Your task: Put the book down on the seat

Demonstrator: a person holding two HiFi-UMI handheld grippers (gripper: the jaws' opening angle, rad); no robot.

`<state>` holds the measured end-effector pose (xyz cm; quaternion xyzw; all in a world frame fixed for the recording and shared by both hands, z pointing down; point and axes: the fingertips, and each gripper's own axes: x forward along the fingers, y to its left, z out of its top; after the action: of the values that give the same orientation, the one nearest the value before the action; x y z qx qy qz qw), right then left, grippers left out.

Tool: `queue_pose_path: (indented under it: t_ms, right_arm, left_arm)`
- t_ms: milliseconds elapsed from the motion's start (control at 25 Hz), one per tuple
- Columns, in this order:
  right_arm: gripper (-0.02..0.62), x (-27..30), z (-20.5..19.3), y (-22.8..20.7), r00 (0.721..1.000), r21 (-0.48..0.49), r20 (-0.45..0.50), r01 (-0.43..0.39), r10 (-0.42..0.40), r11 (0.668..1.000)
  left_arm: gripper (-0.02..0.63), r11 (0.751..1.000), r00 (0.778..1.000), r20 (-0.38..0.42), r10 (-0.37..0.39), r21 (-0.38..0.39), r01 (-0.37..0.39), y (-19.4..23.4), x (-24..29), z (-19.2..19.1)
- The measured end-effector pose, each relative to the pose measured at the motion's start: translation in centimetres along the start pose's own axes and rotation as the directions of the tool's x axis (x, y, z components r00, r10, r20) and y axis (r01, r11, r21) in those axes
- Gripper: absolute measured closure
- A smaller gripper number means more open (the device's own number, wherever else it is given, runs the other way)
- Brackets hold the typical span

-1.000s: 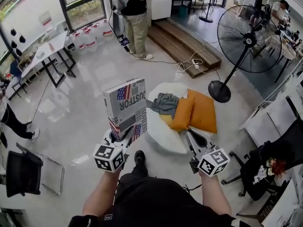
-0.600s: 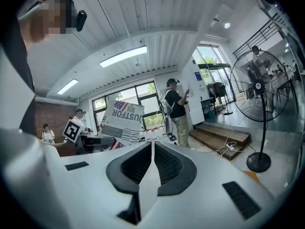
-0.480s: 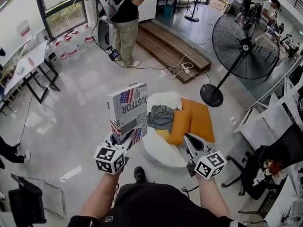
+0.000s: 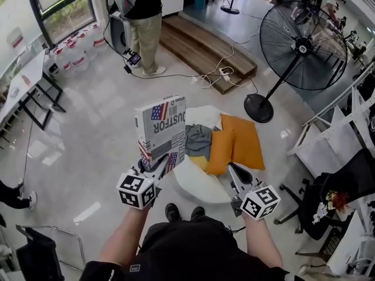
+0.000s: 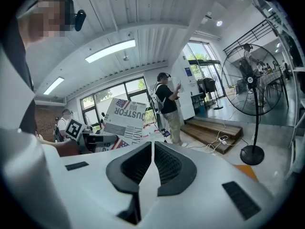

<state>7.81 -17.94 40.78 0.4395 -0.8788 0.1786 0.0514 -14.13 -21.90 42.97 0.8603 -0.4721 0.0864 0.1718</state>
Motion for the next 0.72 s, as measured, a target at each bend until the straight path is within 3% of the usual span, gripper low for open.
queue_pose_path:
  t_ms: [440,720]
  right_arm:
    - [0.578,-2.6,-1.5,-6.2,0.999,0.045,-0.001,-0.034,0.034,0.998]
    - [0.578,-1.6,-3.2,-9.1,0.998,0.09,-0.056,-0.012,0.017,0.996]
  left_arm:
    - [0.43,0.999,0.997,-0.071,0.024,-0.019,-0.026,-5.6,4.0,-1.7]
    - [0.43,0.999,0.991,-0.134,0.014,-0.042,-0.02,-5.3,7.3,-3.6]
